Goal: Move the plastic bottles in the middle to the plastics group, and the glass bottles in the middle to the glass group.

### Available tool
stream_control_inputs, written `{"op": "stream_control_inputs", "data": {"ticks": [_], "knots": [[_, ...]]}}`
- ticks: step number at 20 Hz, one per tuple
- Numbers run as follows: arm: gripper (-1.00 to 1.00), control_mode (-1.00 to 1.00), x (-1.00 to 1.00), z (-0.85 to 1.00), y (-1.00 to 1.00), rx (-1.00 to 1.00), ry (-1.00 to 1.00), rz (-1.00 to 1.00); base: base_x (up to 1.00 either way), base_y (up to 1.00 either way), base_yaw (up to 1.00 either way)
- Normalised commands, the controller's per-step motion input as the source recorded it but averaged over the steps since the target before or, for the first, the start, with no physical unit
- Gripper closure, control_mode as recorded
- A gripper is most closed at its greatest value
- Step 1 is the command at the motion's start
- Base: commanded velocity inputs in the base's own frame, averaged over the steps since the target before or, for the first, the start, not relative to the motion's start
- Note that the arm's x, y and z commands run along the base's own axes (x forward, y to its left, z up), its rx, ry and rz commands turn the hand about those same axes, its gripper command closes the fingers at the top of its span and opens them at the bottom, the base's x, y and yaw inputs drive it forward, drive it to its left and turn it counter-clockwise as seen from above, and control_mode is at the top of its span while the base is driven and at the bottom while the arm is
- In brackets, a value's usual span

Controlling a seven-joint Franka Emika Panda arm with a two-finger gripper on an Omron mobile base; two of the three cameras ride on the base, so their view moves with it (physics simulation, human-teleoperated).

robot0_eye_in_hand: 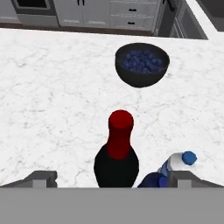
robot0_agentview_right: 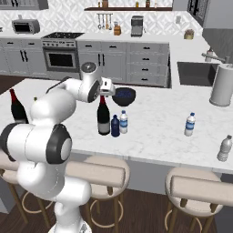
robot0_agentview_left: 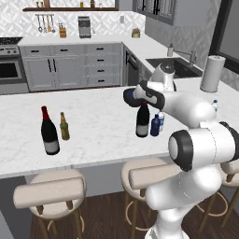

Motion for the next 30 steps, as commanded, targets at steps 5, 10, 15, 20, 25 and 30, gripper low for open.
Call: {"op": "stream_control_inputs", "data": {"ticks": [5,10,15,20,25,30], "knots": [[-1.0,-1.0,0.14,-0.05,-0.02,0.0,0.0,0.0,0.0,0.0,0.0],[-1.0,-1.0,0.06,0.0,0.0,0.0,0.0,0.0,0.0,0.0,0.0],[-1.0,-1.0,0.08,-0.02,0.0,0.0,0.0,0.0,0.0,0.0,0.0],[-1.0,-1.0,0.15,0.0,0.0,0.0,0.0,0.0,0.0,0.0,0.0],[-1.0,-1.0,0.18,0.0,0.0,0.0,0.0,0.0,0.0,0.0,0.0],[-1.0,-1.0,0.07,0.0,0.0,0.0,0.0,0.0,0.0,0.0,0.0]]}}
